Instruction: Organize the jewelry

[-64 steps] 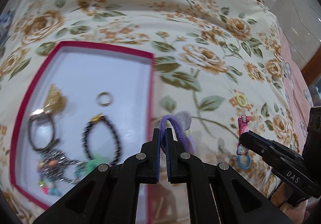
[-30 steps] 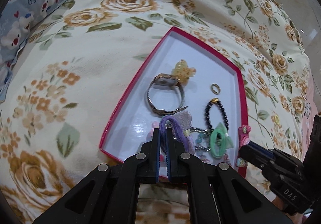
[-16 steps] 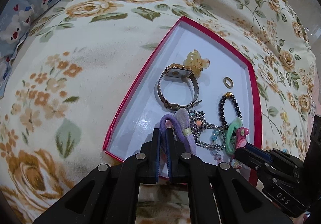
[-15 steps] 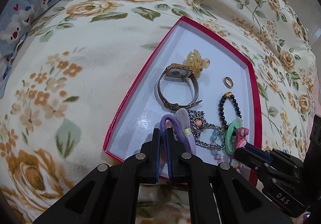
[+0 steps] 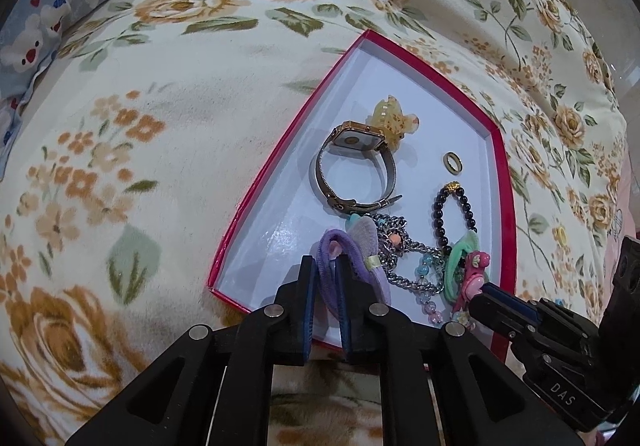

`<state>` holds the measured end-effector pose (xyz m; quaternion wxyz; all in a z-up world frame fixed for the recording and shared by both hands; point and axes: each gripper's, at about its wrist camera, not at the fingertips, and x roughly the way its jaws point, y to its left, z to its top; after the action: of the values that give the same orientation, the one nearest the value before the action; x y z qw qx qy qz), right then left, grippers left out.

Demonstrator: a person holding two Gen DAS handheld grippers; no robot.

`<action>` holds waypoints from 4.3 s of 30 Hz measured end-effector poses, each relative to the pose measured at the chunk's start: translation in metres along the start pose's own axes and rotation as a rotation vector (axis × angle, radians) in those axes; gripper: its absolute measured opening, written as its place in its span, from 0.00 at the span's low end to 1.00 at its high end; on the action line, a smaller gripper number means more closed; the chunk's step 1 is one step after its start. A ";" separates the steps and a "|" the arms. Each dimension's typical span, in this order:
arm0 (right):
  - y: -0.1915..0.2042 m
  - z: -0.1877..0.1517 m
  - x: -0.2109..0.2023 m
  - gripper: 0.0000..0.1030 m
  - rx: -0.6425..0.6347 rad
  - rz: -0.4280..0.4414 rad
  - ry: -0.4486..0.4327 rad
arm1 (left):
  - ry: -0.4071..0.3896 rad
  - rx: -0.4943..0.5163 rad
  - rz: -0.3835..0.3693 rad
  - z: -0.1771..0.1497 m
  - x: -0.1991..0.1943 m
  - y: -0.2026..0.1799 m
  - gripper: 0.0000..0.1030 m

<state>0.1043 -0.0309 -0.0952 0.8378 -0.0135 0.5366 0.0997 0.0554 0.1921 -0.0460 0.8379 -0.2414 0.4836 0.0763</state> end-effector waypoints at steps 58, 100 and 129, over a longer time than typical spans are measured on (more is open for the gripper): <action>0.010 -0.059 -0.089 0.72 0.025 0.027 -0.336 | -0.157 -0.066 -0.038 -0.083 -0.082 0.026 0.82; 0.021 -0.071 -0.088 1.00 -0.097 -0.120 -0.263 | -0.311 0.236 0.307 -0.130 -0.117 -0.051 0.99; 0.024 -0.071 -0.092 1.00 -0.101 -0.113 -0.272 | -0.339 0.255 0.318 -0.139 -0.127 -0.055 0.99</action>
<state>-0.0010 -0.0305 -0.0401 0.9053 -0.0723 0.4108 0.0801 -0.0985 0.0912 0.0215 0.9080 -0.0383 0.3740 0.1848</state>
